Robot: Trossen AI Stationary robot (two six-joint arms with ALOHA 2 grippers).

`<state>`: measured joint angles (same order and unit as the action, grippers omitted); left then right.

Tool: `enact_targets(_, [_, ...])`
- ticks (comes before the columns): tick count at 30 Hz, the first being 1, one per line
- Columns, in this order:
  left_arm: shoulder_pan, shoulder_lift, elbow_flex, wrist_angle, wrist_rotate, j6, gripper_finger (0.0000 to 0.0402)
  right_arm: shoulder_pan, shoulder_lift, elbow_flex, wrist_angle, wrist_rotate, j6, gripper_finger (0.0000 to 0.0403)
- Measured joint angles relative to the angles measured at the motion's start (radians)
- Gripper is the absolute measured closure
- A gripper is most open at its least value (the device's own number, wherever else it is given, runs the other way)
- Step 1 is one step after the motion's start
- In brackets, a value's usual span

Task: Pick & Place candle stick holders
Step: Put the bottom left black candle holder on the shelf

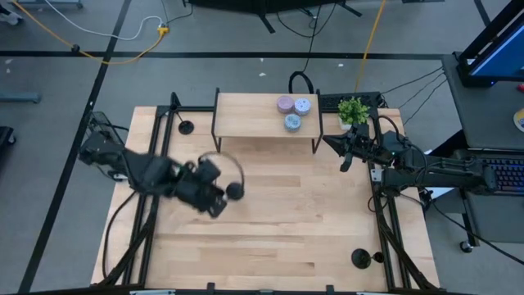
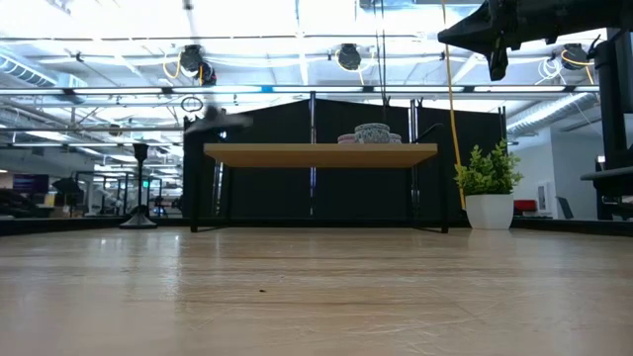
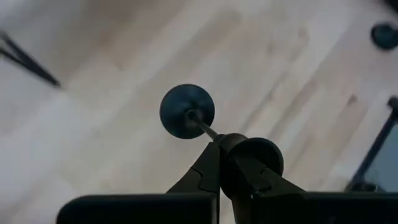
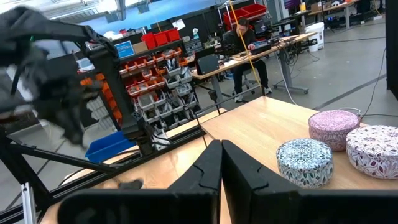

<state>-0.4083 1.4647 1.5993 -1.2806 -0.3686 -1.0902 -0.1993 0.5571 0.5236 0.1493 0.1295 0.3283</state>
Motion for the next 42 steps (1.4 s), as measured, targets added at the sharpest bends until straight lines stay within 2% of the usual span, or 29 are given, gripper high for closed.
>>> enact_targets(6, [0.231, 0.000, 0.175, -0.003, -0.017, 0.278, 0.0392, -0.003, 0.000, 0.000, 0.000, 0.005, -0.001, 0.0402])
enact_targets(12, [0.504, -0.002, 0.323, -0.001, 0.023, 0.514, 0.0392, -0.017, 0.000, 0.000, 0.000, 0.006, -0.002, 0.0402])
enact_targets(16, [0.697, 0.000, 0.376, 0.002, 0.126, 0.615, 0.0392, -0.031, 0.000, 0.000, 0.000, 0.008, -0.001, 0.0402])
enact_targets(23, [0.979, 0.003, 0.382, 0.058, 0.291, 0.724, 0.0392, -0.054, 0.000, 0.000, 0.000, 0.008, 0.000, 0.0402])
enact_targets(28, [1.107, 0.046, 0.384, 0.076, 0.380, 0.737, 0.0392, -0.070, 0.000, 0.000, 0.000, 0.008, 0.015, 0.0402])
enact_targets(32, [1.167, 0.100, 0.383, 0.074, 0.432, 0.750, 0.0392, -0.082, 0.000, 0.000, 0.000, 0.009, 0.026, 0.0401])
enact_targets(39, [1.224, 0.156, 0.383, 0.031, 0.443, 0.760, 0.0392, -0.083, 0.000, 0.000, 0.000, 0.011, 0.026, 0.0401])
enact_targets(42, [1.235, 0.154, 0.383, 0.031, 0.438, 0.759, 0.0392, -0.083, 0.000, 0.000, 0.000, 0.043, 0.027, 0.0402])
